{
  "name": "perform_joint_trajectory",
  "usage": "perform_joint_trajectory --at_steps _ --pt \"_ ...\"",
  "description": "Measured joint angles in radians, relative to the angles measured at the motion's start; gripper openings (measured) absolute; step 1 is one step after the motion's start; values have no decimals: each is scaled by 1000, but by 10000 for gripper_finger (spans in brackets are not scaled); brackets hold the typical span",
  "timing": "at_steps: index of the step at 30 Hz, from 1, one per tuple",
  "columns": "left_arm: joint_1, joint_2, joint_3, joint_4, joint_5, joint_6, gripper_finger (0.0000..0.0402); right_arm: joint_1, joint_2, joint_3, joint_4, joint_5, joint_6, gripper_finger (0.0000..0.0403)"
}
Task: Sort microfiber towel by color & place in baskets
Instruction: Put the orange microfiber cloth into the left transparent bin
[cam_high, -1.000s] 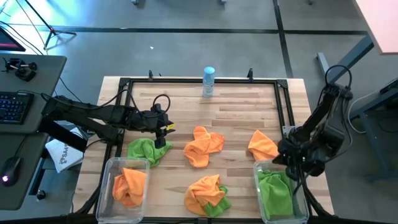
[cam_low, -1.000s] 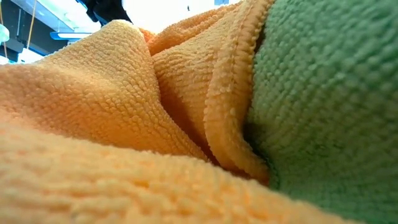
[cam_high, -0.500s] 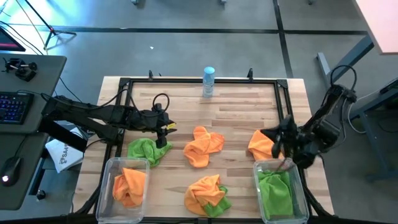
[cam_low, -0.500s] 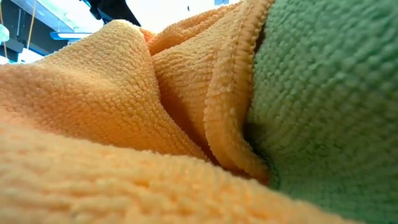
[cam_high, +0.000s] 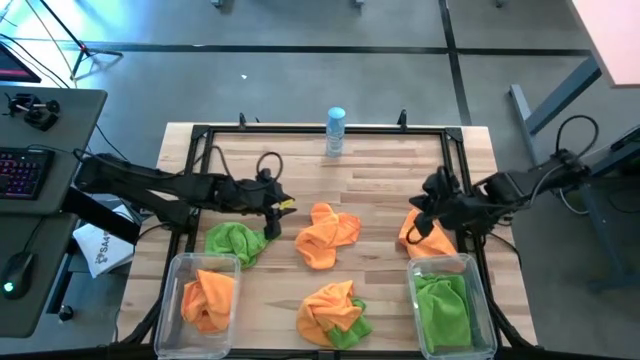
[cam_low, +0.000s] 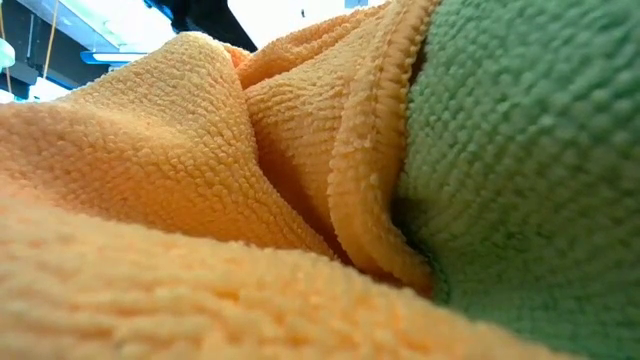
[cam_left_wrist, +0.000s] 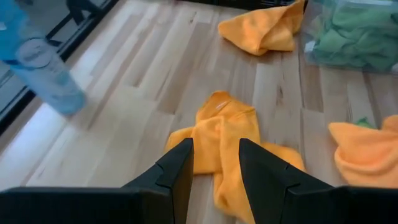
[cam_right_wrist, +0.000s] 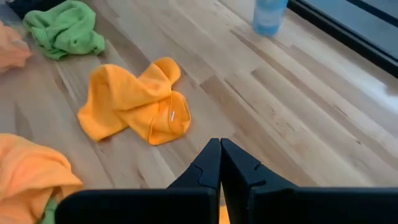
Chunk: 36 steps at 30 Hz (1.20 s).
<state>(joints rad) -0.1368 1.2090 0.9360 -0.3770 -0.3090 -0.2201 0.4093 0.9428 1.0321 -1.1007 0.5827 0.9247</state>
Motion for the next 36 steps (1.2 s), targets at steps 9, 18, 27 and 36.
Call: perform_joint_trajectory --at_steps 9,18,27,36 --pt "54 233 119 -10 133 -142 117 -156 0 0 75 -99 -147 0" --pt "101 499 322 -155 267 -145 117 -174 20 0 76 -109 -136 0" --pt "104 709 414 -207 293 -89 117 -174 26 0 87 -119 -114 0" --pt "127 835 422 -199 338 -18 117 -173 26 -1 96 -103 -84 0"
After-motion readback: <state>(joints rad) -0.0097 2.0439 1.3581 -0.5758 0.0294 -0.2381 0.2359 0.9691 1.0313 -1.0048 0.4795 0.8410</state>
